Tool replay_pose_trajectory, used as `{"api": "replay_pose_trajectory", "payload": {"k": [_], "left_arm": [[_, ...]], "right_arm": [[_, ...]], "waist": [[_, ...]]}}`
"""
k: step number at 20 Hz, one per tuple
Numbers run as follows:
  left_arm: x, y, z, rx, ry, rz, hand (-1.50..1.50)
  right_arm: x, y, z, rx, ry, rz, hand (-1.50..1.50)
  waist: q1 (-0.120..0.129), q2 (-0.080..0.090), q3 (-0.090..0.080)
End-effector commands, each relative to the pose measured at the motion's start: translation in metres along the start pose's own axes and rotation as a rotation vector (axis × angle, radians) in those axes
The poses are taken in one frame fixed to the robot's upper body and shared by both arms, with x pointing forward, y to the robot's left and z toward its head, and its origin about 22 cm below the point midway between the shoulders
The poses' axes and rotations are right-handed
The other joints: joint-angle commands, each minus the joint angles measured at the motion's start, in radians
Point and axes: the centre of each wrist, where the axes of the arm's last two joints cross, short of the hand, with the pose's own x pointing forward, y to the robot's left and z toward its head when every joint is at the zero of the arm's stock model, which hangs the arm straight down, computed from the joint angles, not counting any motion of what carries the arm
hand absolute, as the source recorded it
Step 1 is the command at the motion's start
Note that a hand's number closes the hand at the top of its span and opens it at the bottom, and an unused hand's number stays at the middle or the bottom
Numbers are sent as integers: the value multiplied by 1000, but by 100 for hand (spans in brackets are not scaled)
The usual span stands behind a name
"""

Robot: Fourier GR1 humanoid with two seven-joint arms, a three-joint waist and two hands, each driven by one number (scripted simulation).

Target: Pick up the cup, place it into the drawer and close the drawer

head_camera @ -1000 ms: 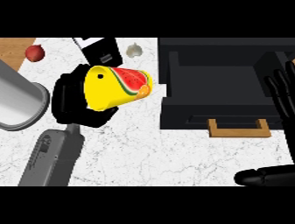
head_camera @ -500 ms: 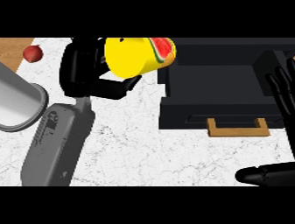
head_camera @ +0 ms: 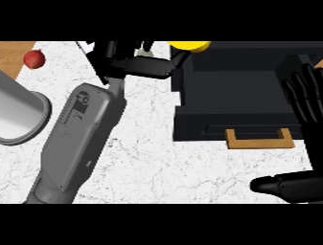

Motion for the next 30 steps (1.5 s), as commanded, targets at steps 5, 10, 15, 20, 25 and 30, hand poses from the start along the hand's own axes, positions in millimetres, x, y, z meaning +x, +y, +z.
{"api": "replay_pose_trajectory", "payload": {"k": [5,10,15,20,25,30], "left_arm": [[-12,-32,-34,-3,78,-71,150],[-28,-45,-39,2,98,-77,150],[-40,-56,-35,11,126,-103,150],[-43,-61,-45,5,170,-123,150],[-51,-64,-45,-42,203,-203,150],[-69,-58,-30,-55,209,-243,150]], "right_arm": [[7,-1,15,4,7,4,-150],[12,-8,-1,2,-11,-9,-150],[4,-13,2,3,-13,11,-150],[6,-16,-12,-8,-7,-9,-150],[7,3,-14,33,-24,-13,-150],[10,5,-8,69,-36,-34,-150]], "waist": [[-15,2,0],[-23,5,0],[-26,5,0],[-33,9,0],[-51,13,1],[-90,19,1]]}}
